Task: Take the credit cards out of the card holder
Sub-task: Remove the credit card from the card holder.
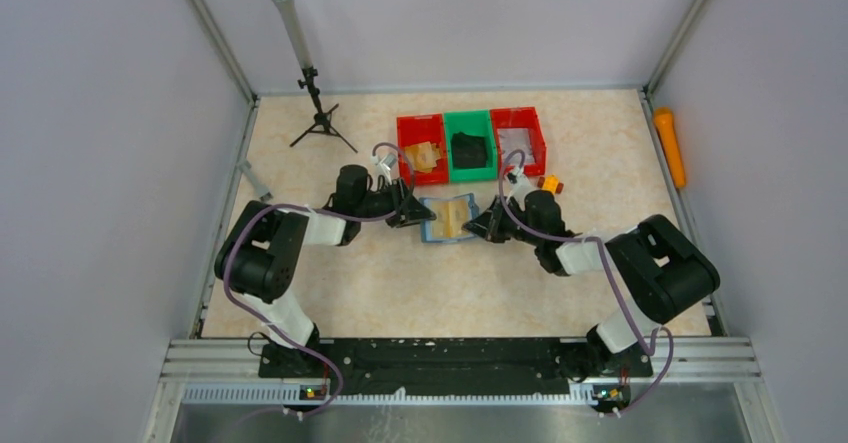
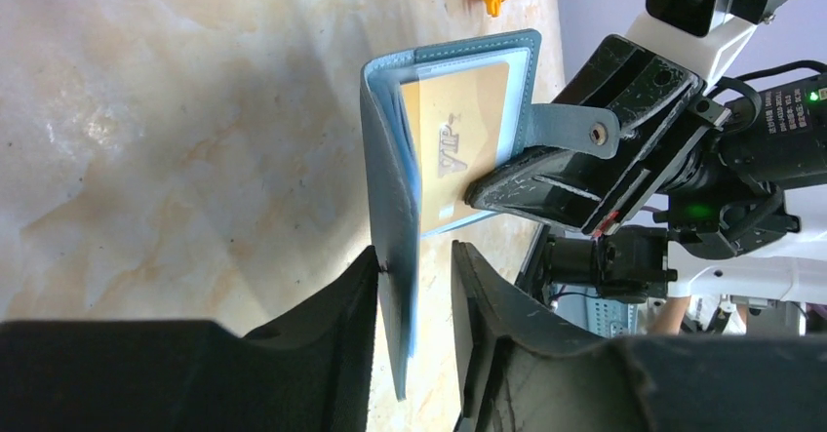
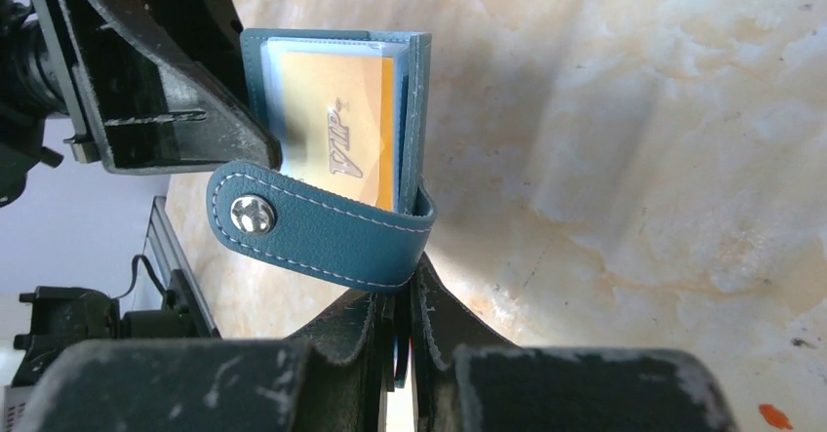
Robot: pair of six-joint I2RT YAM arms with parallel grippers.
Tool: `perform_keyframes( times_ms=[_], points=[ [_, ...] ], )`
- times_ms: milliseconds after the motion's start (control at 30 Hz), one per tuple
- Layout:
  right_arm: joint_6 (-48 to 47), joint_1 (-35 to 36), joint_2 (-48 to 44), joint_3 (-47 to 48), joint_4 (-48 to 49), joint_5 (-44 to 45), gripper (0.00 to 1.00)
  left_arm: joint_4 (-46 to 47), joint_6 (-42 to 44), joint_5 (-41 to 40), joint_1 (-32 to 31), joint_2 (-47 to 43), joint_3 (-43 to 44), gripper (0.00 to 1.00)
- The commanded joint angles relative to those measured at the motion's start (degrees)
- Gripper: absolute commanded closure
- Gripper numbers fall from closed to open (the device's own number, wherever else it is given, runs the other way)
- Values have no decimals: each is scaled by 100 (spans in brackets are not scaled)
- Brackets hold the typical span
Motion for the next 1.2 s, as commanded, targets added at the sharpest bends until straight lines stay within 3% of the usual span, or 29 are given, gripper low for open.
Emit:
perform_keyframes(
  times_ms=[0,300,433,533,633,767,900,1167],
  points=[
    [101,-21,-6,-87,744,-295,100,392,-62,200,1,73,10,70],
    [139,-21,-64,-154,878,-299,99,174,13,230,-7,194,134,91],
    [-74,-168,-338,22,-355,468,70,156,65,157,2,19,69,98],
    [-59,-377,-697,-195,-557,848,51,263,42,187,6,-49,25,100],
    [-107,-398,-1088,-380,-552,1184,45,443,-56,248,6,-41,-7,100],
    [-419,-407,-1759,-568,-529,1274,45,496,-79,288,3,-4,-5,100],
    [-607,-405,-2148,-877,352,572,52,468,-34,238,2,-62,-27,100],
    [2,-276,-1032,-869,2484,-1017,58,471,7,315,-68,-134,7,100]
  ],
)
